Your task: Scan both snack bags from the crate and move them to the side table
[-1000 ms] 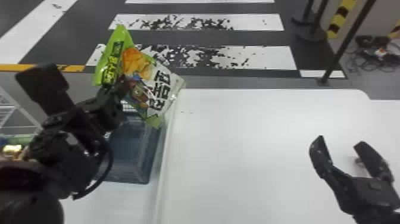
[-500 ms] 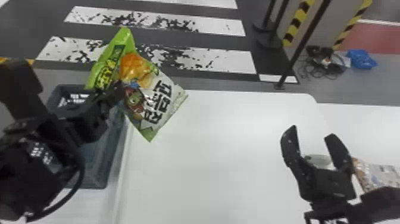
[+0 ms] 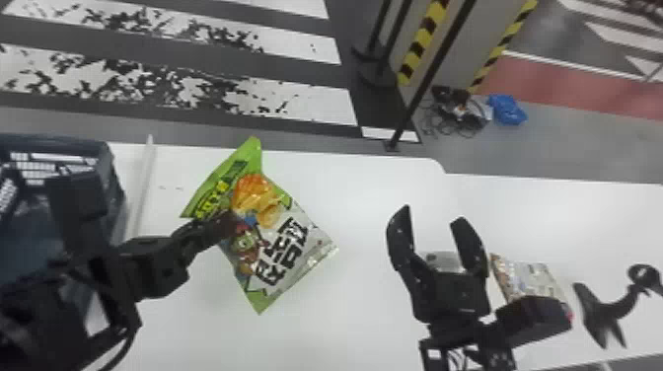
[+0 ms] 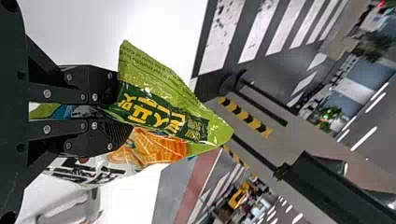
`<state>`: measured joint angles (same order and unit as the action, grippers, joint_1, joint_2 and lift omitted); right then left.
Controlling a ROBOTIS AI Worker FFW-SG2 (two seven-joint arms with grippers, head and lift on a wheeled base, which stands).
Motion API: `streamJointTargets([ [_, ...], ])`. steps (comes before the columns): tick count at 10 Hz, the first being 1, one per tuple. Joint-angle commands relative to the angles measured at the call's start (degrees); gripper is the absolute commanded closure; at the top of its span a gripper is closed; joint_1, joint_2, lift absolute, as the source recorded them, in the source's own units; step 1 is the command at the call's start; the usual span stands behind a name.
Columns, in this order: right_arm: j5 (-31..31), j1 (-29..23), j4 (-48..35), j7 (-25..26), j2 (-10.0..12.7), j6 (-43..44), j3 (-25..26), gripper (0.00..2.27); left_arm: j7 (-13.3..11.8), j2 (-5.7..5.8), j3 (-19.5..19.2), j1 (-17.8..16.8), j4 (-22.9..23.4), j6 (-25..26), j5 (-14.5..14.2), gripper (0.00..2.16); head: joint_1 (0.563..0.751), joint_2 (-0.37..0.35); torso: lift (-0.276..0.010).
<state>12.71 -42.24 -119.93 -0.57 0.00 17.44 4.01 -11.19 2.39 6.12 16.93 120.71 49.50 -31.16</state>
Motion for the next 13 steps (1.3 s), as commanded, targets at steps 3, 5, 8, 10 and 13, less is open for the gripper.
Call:
streamJointTargets([
  [3,-0.3,0.0,0.4,-0.2,0.1,0.2,-0.6,0.09,-6.4,-2.21,2.1,-6.4,-15.1,-0.7,-1.0,1.05,0.695,-0.350,-0.029],
  [5,-0.2,0.0,0.4,-0.3,0.1,0.0,-0.6,0.09,-8.8,-2.54,5.0,-10.0,-24.0,-1.2,-0.9,1.05,0.695,-0.350,-0.029],
  [8,0.1,-0.1,0.4,-0.3,0.1,0.0,-0.8,0.09,-8.5,-2.54,11.6,-15.5,-36.5,-7.5,1.9,1.05,0.695,-0.350,-0.029],
  [10,0.6,-0.3,0.6,-0.2,-0.1,0.0,-0.8,0.09,-8.2,-2.54,14.2,-18.8,-43.6,-12.4,3.3,1.05,0.695,-0.350,-0.029],
  [13,0.6,0.1,0.8,-0.3,0.0,0.0,-0.9,0.09,-8.1,-2.54,15.6,-20.8,-47.8,-16.8,4.6,1.05,0.695,-0.350,-0.029],
])
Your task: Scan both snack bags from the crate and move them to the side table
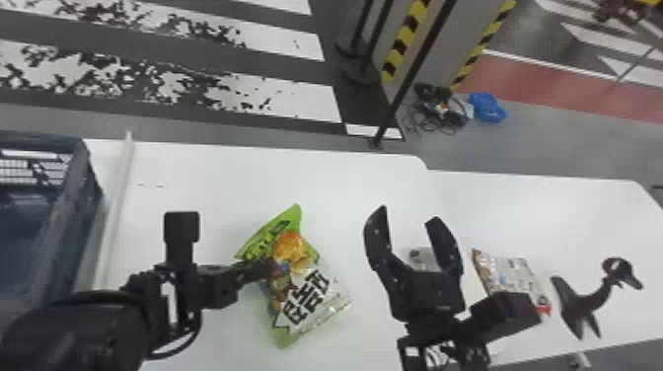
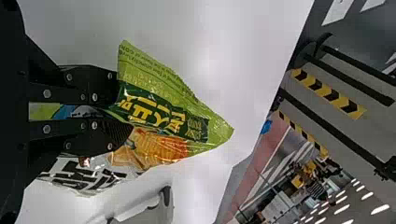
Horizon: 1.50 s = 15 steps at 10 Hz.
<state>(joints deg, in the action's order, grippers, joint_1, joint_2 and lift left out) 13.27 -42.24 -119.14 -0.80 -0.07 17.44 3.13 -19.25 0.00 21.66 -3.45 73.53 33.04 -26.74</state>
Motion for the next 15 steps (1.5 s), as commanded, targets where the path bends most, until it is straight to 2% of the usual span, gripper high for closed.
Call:
streamJointTargets([
  [1,-0.2,0.1,0.0,0.0,0.1,0.0,-0.2,0.09,0.2,-0.15,0.0,-1.0,-1.6,-0.6,0.5,1.05,0.695,-0.350,-0.029],
  [3,-0.2,0.1,0.0,0.0,0.1,0.0,-0.3,0.09,0.0,-0.15,0.3,-1.9,-4.2,-2.7,0.4,1.05,0.695,-0.350,-0.029],
  [4,-0.2,0.1,0.0,0.0,0.1,0.0,-0.4,0.09,-0.5,-0.15,1.4,-1.8,-4.3,-4.8,1.8,0.72,0.695,-0.350,-0.029],
  [5,-0.3,0.1,0.1,0.0,0.1,0.0,-0.5,0.09,-1.4,-0.15,1.6,-1.8,-4.1,-5.7,2.3,0.00,0.695,-0.350,-0.029],
  [7,-0.4,0.1,0.1,0.0,0.1,0.0,-0.6,0.09,-1.5,-0.15,2.1,-0.6,-1.0,-6.0,4.7,0.01,0.695,-0.350,-0.029],
  [9,-0.5,0.1,0.1,0.0,0.1,0.0,-0.8,0.09,-1.5,-0.15,1.7,1.3,2.9,-5.5,4.7,0.03,0.695,-0.350,-0.029],
  [10,-0.6,0.1,0.1,0.0,0.1,0.0,-0.8,0.09,-0.1,-0.15,1.4,3.5,8.6,-3.9,6.8,0.07,0.695,-0.350,-0.029],
  [11,-0.7,0.3,0.1,0.0,0.1,0.0,-0.8,0.09,2.8,-0.15,1.1,5.9,14.8,-0.6,10.4,0.07,0.695,-0.350,-0.029],
  [12,-0.7,0.4,0.1,0.0,0.1,0.0,-0.8,0.09,3.3,-0.15,0.0,7.1,18.8,-0.2,10.9,0.07,0.695,-0.350,-0.029],
  [14,-0.8,0.7,0.1,0.0,0.1,0.0,-0.9,0.09,8.0,-0.15,-1.4,11.9,29.4,-0.2,14.7,0.07,0.695,-0.350,-0.029],
  [15,-0.8,0.8,0.3,-0.1,0.1,0.0,-1.0,0.09,8.8,-0.15,-3.2,13.3,32.2,-0.2,15.1,0.07,0.695,-0.350,-0.029],
])
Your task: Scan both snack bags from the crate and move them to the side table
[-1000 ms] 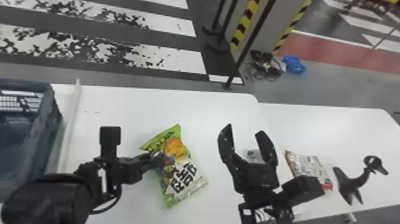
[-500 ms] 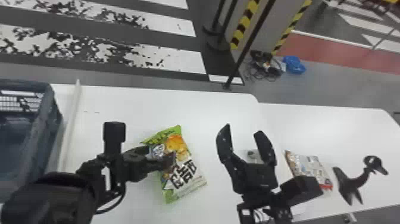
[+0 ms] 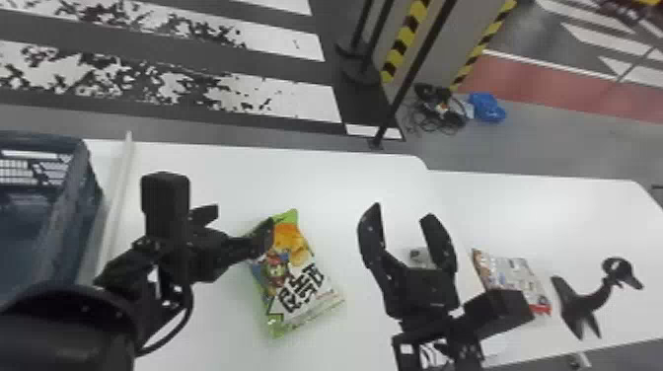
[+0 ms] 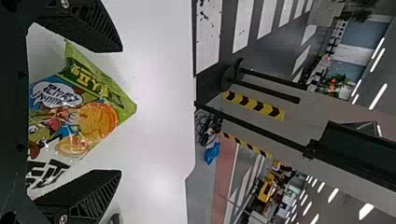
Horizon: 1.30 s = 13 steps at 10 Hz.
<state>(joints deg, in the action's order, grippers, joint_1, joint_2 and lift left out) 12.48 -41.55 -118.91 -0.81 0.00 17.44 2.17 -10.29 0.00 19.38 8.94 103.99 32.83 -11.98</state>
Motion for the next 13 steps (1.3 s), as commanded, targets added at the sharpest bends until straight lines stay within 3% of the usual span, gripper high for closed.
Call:
streamJointTargets([
  [1,0.0,0.1,0.1,-0.1,0.1,0.0,-0.1,0.09,1.1,0.88,-2.4,2.2,4.1,0.0,0.6,0.07,0.695,-0.350,-0.029],
  [3,0.1,0.2,0.3,0.0,0.1,0.0,-0.1,0.09,1.8,4.31,-6.0,6.8,9.8,-1.9,1.4,0.07,0.695,-0.342,-0.029],
  [4,0.2,0.2,0.7,-0.1,0.1,0.0,-0.1,0.09,4.0,6.41,-6.6,9.3,12.0,-6.0,4.2,0.07,0.695,-0.304,-0.029],
  [6,-0.2,0.6,1.8,-0.1,0.1,0.0,-0.8,0.09,6.3,8.70,-9.1,15.6,15.4,-20.7,5.9,0.07,0.695,-0.230,-0.029],
  [7,-0.8,0.6,2.3,-0.3,0.1,0.0,-1.0,0.09,6.5,9.23,-11.4,18.8,17.2,-24.6,6.0,0.07,0.695,-0.213,-0.029],
  [9,-4.0,0.3,3.5,-0.6,0.0,-0.2,-1.6,0.09,5.6,11.16,-17.0,24.4,18.6,-29.4,3.5,0.07,0.695,-0.139,-0.029],
  [11,-7.3,0.3,4.1,-0.7,-0.4,-6.3,-2.4,0.09,3.8,13.18,-22.2,29.4,18.5,-36.2,-0.4,0.07,0.695,-0.051,-0.029],
  [13,-12.3,0.2,4.1,-1.1,-1.2,-14.2,-5.2,0.09,1.8,14.06,-27.9,33.5,18.6,-41.1,-5.8,0.07,0.695,0.025,-0.029],
])
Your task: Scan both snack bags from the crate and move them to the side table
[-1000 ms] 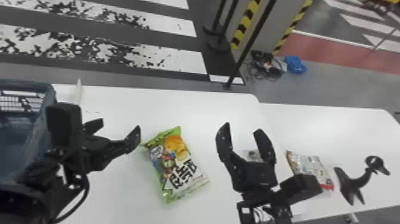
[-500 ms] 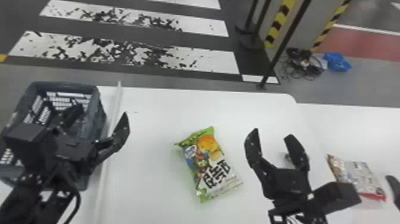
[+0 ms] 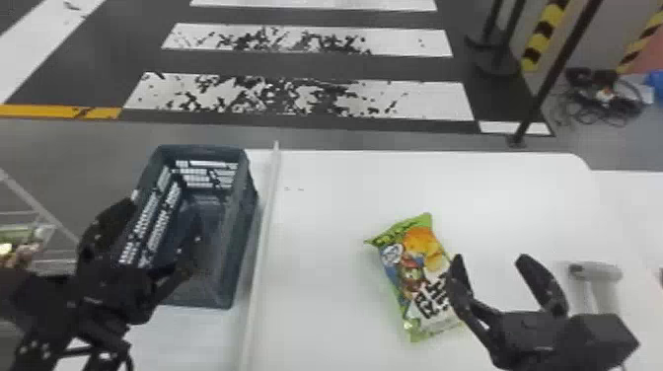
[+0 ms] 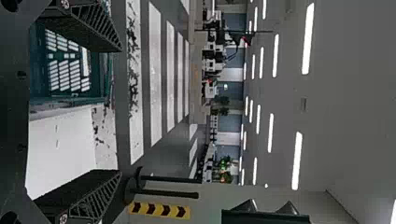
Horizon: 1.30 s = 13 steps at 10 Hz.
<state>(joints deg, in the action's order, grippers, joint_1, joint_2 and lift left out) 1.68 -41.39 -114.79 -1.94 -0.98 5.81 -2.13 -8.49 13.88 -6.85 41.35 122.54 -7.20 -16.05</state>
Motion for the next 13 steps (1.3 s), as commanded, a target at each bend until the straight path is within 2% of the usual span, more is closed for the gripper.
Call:
streamJointTargets([
  [1,-4.3,-0.1,0.0,0.0,-0.5,-7.0,-2.6,0.09,-1.5,0.27,-3.4,2.3,0.2,-2.3,-2.8,0.07,0.695,0.083,-0.029],
  [2,-6.8,-0.2,0.1,0.1,-0.7,-10.3,-4.4,0.09,-2.8,0.62,-5.1,3.3,0.4,-2.5,-4.3,0.07,0.695,0.142,-0.029],
  [3,-9.5,-0.4,1.1,0.6,-1.0,-11.2,-6.7,0.09,-3.1,0.80,-5.9,3.7,0.5,-2.5,-5.0,0.07,0.695,0.170,-0.029],
  [5,-14.6,-0.3,3.0,3.3,-1.8,-12.4,-9.8,0.09,-3.6,0.80,-5.8,3.9,0.4,-2.5,-5.0,0.07,0.695,0.263,-0.029],
  [6,-18.4,0.3,4.2,5.2,-2.1,-12.6,-11.6,0.09,-3.9,0.80,-5.7,3.9,0.3,-2.3,-5.2,0.07,0.695,0.281,-0.029],
  [7,-21.2,1.0,5.0,6.9,-2.6,-13.9,-12.9,0.09,-4.3,0.80,-5.6,3.9,0.3,-2.3,-5.5,0.07,0.695,0.288,-0.029],
  [9,-28.5,3.5,7.4,13.4,-4.6,-19.0,-17.9,0.09,-4.3,0.80,-5.5,3.9,0.3,-2.2,-5.6,0.07,0.695,0.297,-0.029],
  [11,-35.5,7.6,11.5,17.5,-4.6,-26.9,-22.7,0.09,-4.7,0.80,-5.2,3.9,0.2,-2.2,-5.6,0.07,0.695,0.303,-0.029],
  [13,-36.0,10.4,13.3,17.9,-4.6,-29.9,-23.6,0.09,-5.0,1.41,-5.2,3.9,0.2,-2.0,-6.1,0.07,0.695,0.307,-0.029],
])
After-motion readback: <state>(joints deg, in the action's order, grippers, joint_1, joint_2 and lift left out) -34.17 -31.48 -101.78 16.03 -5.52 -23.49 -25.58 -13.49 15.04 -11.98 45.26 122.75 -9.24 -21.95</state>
